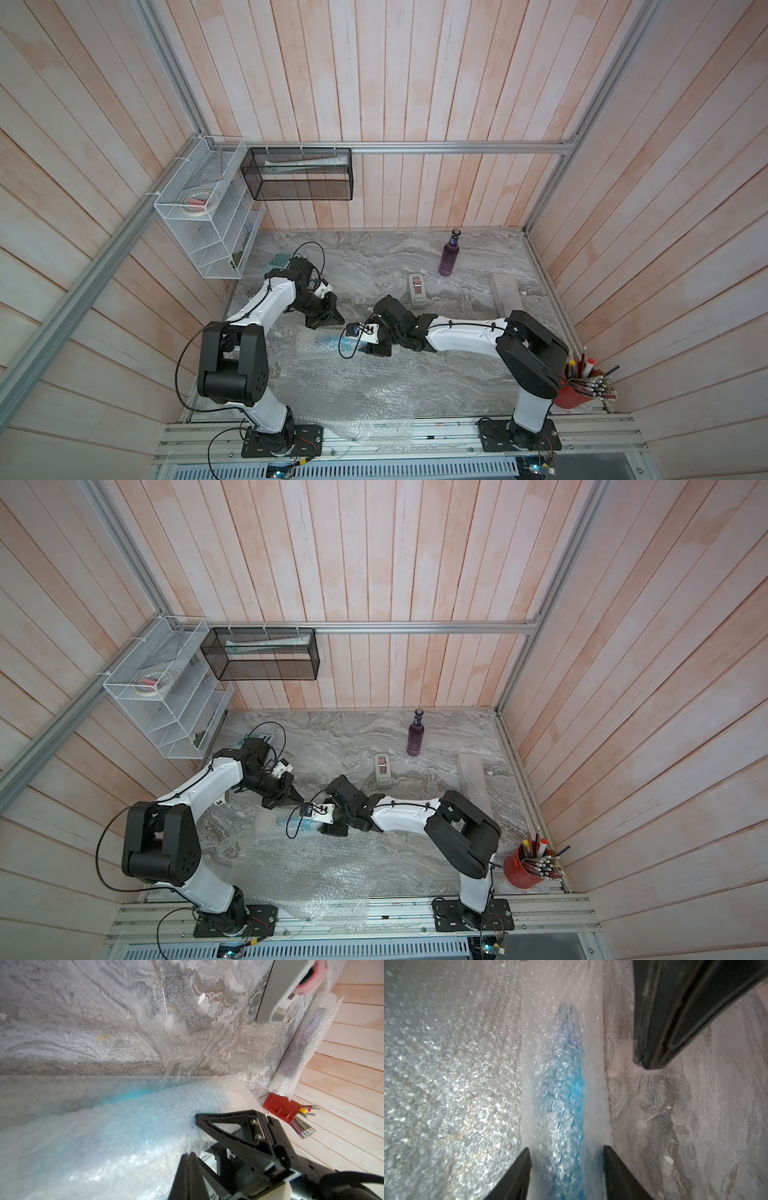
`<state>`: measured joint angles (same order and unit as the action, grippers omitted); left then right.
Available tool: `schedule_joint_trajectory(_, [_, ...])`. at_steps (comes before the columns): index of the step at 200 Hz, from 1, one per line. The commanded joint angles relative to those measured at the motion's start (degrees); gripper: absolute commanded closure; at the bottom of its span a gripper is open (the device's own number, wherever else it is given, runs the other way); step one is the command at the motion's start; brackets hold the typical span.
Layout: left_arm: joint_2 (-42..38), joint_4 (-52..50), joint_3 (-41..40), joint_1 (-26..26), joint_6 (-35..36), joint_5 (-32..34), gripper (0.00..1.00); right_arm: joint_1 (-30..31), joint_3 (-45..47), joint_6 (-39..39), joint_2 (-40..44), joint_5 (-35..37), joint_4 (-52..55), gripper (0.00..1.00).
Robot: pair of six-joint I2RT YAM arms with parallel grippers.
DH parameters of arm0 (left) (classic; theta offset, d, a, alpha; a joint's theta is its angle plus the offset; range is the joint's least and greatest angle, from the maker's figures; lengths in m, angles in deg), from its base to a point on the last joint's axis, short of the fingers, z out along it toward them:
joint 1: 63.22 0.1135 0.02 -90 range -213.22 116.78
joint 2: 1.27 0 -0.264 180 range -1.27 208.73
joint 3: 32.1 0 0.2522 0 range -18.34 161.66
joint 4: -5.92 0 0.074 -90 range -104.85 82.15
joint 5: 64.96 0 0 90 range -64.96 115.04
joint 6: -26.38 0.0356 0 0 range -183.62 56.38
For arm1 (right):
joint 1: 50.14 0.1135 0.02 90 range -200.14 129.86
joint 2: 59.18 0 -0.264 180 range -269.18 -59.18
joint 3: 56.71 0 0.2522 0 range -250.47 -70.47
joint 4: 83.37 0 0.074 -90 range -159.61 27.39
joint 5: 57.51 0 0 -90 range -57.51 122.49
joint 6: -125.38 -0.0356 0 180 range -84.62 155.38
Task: Wrap wine bottles in bubble wrap
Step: Stick the tape on the bubble wrap.
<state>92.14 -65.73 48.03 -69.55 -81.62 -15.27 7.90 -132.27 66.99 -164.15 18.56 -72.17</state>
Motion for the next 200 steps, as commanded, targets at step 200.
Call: schedule_joint_trajectory(200, [-5.49, 8.0, -14.39, -3.21, -6.92, -4.61, 1.0, 2.58, 5.23, 1.26, 1.43, 4.45, -3.71, 0.56])
